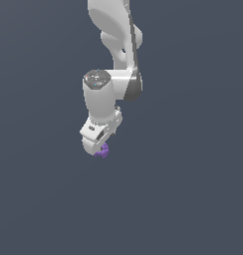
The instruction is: Pick up the object and move it to a goal position.
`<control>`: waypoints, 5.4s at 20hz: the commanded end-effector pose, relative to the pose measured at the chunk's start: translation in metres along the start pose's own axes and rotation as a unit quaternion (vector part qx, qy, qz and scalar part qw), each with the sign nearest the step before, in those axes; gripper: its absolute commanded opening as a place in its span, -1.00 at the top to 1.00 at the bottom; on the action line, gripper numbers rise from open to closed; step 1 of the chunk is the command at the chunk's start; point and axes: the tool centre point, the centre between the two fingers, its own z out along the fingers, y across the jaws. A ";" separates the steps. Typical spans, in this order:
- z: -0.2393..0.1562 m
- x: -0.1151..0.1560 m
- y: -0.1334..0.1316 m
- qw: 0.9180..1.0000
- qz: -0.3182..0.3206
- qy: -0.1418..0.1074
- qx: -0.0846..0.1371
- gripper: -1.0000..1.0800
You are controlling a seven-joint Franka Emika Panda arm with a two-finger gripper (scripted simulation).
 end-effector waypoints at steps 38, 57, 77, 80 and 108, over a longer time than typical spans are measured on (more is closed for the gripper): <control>0.072 -0.041 0.009 0.980 -0.199 -0.002 0.013 -0.92; 0.080 -0.042 0.010 0.980 -0.199 -0.002 0.013 1.00; -0.058 -0.083 0.022 0.980 -0.200 -0.002 0.013 1.00; -0.094 -0.093 0.025 0.980 -0.200 -0.001 0.013 1.00; -0.351 -0.168 0.056 0.980 -0.200 -0.002 0.013 1.00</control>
